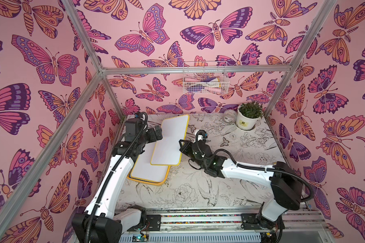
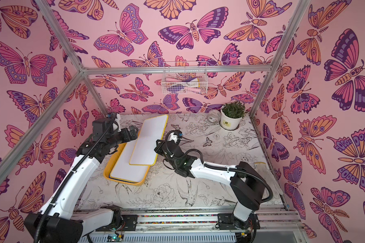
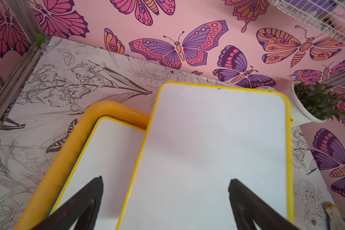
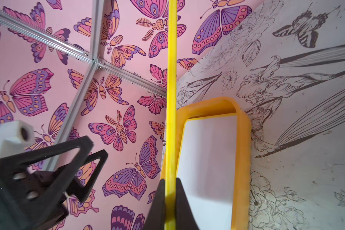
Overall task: Put the whiteboard into the storage box
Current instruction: Place the whiteboard in the storage box.
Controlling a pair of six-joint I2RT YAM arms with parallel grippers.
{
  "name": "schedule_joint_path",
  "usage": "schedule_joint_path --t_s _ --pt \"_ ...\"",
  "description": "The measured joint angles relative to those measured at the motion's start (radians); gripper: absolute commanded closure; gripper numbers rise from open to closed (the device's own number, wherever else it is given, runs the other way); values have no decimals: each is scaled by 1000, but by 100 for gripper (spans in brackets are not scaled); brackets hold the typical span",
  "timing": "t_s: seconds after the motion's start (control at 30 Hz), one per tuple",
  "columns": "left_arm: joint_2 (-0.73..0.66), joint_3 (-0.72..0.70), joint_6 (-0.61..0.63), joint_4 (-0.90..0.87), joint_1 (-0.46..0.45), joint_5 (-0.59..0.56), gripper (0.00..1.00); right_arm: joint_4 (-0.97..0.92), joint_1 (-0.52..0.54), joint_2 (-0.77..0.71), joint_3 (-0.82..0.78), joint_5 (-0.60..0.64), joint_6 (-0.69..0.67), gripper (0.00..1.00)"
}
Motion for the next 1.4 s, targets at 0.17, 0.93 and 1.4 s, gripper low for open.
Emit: schedule_joint_path --t_s 0.17,0.93,1.4 --pt "-1 -4 -17 35 35 11 0 24 48 125 51 24 51 100" --pt "-5 -30 -44 61 66 33 0 102 143 359 166 79 262 86" --pt "-4 -33 -45 61 66 32 0 -51 93 399 338 -89 288 59"
